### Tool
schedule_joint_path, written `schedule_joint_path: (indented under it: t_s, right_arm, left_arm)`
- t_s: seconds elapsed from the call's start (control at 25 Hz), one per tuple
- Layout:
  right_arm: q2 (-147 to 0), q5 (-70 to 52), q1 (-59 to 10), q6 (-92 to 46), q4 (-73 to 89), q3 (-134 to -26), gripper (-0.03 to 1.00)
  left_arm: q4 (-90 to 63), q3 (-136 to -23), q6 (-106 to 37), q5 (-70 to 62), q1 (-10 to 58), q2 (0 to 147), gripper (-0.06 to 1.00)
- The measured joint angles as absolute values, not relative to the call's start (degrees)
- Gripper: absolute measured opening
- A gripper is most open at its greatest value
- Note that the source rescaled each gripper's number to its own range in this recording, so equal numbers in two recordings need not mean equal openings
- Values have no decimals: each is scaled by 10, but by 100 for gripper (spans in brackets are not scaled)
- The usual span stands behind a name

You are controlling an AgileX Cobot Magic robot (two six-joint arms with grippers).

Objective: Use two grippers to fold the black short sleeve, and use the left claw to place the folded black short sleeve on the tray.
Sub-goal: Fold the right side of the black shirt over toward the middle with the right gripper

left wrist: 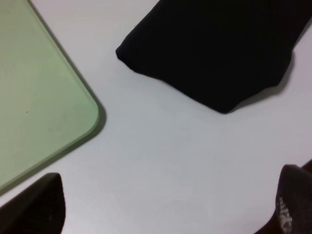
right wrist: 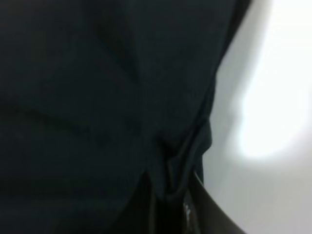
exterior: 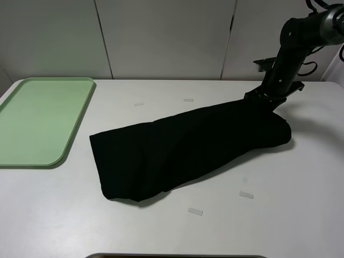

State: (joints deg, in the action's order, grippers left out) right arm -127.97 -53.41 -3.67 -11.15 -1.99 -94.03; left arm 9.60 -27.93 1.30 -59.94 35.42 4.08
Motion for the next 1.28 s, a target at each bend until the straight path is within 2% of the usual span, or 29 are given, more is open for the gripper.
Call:
schedule_joint_path:
  t_s: [0.52,1.0,1.28]
  right_arm:
    - [-1220,-546,-106,-28,-82,-940,7]
    - [-1218,-547,-91,-23,-85,-940,7]
    - [-1218,-565,-121,8,-108,-940,7]
  left_arm:
    - [96,-279,13,-599,354,41,84]
    - [96,-279,13,-599,354,41,84]
    - [96,-279,13,-599,354,41,84]
